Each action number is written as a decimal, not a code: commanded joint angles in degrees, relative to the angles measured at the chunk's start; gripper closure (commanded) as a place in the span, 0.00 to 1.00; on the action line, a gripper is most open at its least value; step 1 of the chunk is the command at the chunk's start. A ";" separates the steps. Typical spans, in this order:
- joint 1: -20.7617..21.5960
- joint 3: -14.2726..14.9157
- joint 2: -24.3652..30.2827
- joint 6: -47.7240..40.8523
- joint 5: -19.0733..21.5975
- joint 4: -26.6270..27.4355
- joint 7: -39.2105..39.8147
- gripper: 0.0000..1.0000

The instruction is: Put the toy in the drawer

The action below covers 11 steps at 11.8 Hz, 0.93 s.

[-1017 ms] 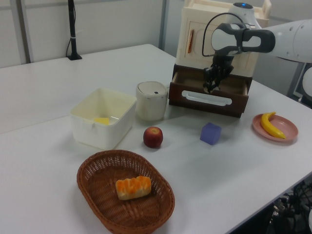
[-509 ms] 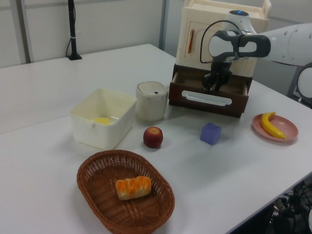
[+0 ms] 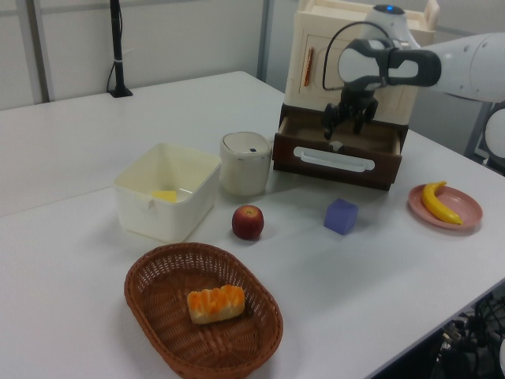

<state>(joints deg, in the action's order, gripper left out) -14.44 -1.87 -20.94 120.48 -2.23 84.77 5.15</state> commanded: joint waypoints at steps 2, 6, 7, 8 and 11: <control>1.16 -4.27 7.40 -1.81 0.55 1.80 -7.50 0.00; 6.60 -4.02 12.93 -18.30 1.78 2.42 -11.30 0.00; 7.74 -3.41 15.12 -21.13 3.35 3.72 -11.48 0.00; 8.28 -3.05 17.41 -20.98 3.72 6.44 -11.66 0.00; 10.30 0.80 19.89 -20.99 5.39 7.60 -11.22 0.00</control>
<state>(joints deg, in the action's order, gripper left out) -6.96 -5.14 -4.74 99.27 1.30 88.48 -6.11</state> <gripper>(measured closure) 0.000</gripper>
